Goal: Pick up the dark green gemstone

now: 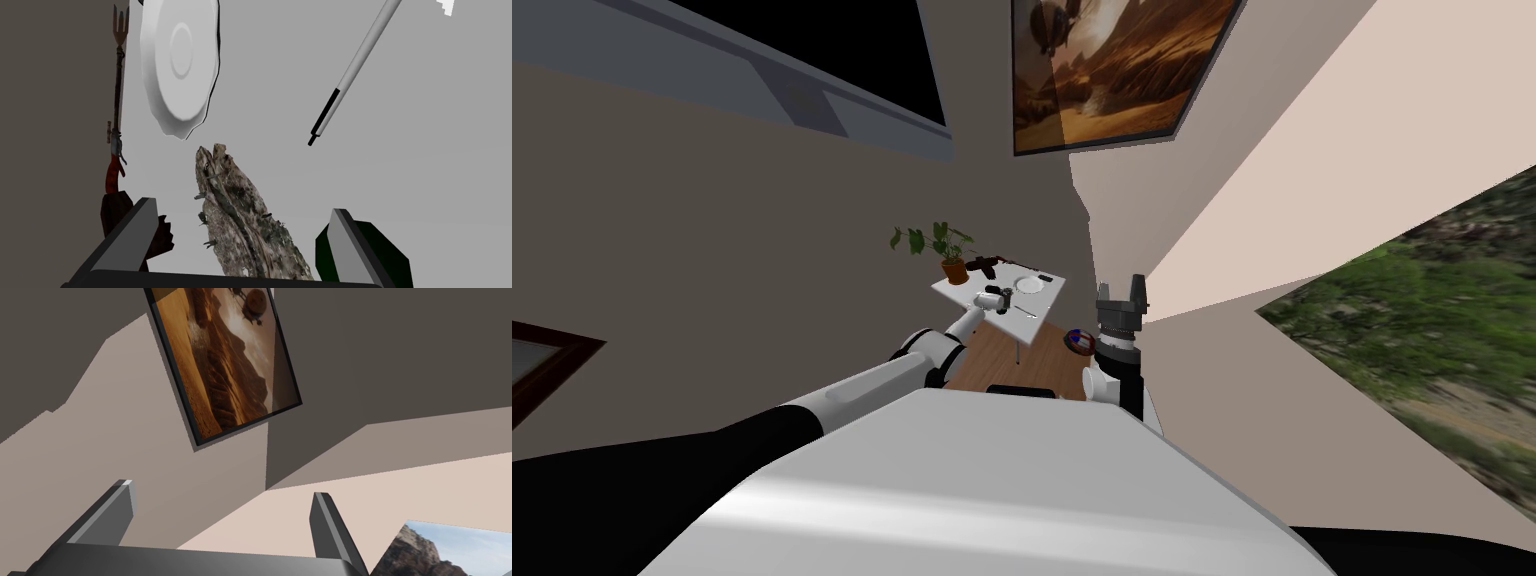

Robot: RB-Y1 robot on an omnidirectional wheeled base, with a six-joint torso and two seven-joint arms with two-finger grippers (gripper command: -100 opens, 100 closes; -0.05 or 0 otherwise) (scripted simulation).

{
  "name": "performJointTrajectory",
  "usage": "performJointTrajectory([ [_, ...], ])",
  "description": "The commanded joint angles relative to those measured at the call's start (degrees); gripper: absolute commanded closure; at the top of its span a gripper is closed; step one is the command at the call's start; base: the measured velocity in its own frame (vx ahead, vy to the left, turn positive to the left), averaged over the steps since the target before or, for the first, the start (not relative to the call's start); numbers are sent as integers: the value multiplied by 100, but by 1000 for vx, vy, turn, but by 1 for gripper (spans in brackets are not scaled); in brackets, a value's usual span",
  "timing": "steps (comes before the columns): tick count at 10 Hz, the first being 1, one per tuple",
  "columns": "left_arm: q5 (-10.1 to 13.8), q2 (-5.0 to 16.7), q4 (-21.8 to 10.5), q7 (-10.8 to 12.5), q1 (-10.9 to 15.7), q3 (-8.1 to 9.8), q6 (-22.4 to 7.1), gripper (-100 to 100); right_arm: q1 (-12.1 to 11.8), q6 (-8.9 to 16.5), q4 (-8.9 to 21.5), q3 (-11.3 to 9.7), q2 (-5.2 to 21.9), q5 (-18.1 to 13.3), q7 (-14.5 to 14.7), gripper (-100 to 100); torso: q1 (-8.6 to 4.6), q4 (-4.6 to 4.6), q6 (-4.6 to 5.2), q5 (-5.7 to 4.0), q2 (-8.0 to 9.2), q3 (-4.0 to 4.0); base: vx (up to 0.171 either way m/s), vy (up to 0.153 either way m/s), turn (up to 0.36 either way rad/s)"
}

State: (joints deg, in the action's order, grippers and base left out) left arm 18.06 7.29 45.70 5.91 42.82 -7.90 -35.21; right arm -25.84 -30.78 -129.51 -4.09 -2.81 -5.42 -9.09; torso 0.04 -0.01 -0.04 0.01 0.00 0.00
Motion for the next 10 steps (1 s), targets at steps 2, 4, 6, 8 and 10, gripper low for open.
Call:
performJointTrajectory([
  [2,42,-97,-382,13,213,-52,-292,-100,0,0,0,0,0,0,0,0,4,0,0,1,-1,-1,6,26,2],
  [4,71,-186,-672,30,410,-93,-548,-100,0,0,0,0,0,0,0,0,9,0,0,2,-2,-1,6,38,4],
  [6,92,-282,-899,47,594,-134,-786,-100,0,0,0,0,0,0,0,0,13,-1,-1,3,-5,-3,20,44,6],
  [8,107,-383,-1176,64,765,-173,-1004,-100,0,0,0,0,0,0,0,0,4,-1,-1,1,-4,-2,12,27,7],
  [10,116,-490,-1418,81,919,-211,-1198,-100,0,0,0,1,1,0,0,0,23,-2,-1,5,-10,-5,32,82,2],
])
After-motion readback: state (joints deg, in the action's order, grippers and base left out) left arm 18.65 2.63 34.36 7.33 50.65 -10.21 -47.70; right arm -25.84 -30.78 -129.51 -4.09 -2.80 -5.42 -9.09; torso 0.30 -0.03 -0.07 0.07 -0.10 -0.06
